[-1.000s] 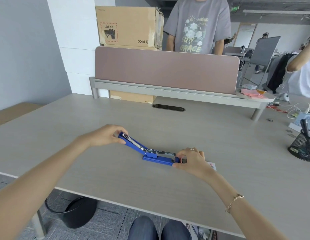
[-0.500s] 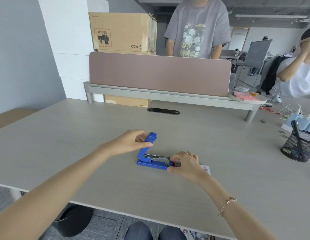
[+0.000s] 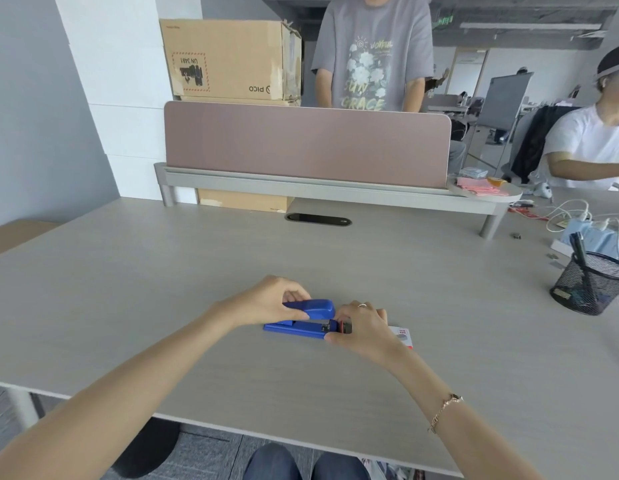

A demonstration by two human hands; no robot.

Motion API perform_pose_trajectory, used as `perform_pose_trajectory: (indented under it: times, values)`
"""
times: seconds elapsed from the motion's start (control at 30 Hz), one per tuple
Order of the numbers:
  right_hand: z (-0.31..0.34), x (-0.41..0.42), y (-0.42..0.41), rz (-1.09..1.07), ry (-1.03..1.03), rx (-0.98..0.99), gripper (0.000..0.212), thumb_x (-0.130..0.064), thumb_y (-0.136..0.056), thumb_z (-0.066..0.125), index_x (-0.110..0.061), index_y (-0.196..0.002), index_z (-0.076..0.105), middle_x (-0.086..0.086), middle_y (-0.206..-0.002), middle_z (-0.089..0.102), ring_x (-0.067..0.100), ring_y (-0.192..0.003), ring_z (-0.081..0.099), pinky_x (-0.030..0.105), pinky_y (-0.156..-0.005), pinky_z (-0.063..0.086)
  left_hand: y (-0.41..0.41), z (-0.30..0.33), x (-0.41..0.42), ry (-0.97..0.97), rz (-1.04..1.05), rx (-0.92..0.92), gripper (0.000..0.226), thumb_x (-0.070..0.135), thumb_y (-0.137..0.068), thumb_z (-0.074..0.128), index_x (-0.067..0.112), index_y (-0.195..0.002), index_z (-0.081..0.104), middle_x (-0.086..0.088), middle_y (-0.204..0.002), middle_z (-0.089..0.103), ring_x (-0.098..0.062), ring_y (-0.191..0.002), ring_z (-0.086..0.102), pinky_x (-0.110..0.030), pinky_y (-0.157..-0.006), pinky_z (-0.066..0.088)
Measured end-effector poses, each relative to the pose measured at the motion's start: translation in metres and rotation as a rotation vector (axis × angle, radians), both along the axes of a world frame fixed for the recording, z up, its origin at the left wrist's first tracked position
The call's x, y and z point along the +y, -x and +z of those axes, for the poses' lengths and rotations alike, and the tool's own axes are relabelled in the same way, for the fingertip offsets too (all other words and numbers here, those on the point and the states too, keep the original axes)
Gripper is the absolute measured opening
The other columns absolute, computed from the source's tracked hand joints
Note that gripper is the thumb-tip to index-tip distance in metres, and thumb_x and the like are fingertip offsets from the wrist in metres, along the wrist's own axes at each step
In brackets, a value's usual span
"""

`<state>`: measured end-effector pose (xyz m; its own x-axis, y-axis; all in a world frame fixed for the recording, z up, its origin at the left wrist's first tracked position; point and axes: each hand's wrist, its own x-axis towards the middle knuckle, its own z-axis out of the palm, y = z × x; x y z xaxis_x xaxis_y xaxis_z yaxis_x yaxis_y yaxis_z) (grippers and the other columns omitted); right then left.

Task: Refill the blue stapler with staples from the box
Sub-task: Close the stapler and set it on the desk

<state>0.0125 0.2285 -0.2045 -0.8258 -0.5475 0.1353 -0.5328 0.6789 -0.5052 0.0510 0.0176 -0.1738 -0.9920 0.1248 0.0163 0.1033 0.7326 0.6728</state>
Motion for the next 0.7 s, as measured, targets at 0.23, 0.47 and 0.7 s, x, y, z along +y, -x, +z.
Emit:
perform_pose_trajectory:
  times: [0.23, 0.47, 0.7]
  values:
    - [0.008, -0.002, 0.003, -0.003, 0.085, -0.019, 0.028, -0.043, -0.075, 0.064, -0.029, -0.1, 0.06, -0.008, -0.1, 0.066, 0.015, -0.102, 0.048, 0.03, -0.086, 0.026, -0.003, -0.004, -0.004, -0.002, -0.004, 0.021, 0.027, 0.024, -0.078, 0.076, 0.021, -0.103, 0.069, 0.001, -0.099, 0.072, -0.012, -0.09, 0.067, -0.025, -0.085, 0.054]
    - [0.013, -0.007, 0.001, 0.018, 0.182, 0.111, 0.024, -0.033, -0.08, 0.063, -0.028, -0.104, 0.063, -0.011, -0.102, 0.067, 0.013, -0.104, 0.047, 0.023, -0.082, 0.018, -0.003, -0.005, -0.018, 0.076, -0.027, -0.002, 0.022, 0.025, -0.077, 0.076, 0.027, -0.099, 0.069, 0.001, -0.1, 0.07, -0.013, -0.089, 0.066, -0.032, -0.085, 0.054]
    - [0.011, -0.008, 0.003, 0.041, 0.123, 0.13, 0.02, -0.03, -0.081, 0.061, -0.025, -0.101, 0.061, -0.007, -0.098, 0.067, 0.016, -0.101, 0.049, 0.025, -0.082, 0.021, -0.002, -0.005, -0.018, 0.103, -0.032, -0.009, 0.024, 0.027, -0.078, 0.075, 0.026, -0.101, 0.07, 0.004, -0.099, 0.069, -0.011, -0.088, 0.064, -0.031, -0.084, 0.054]
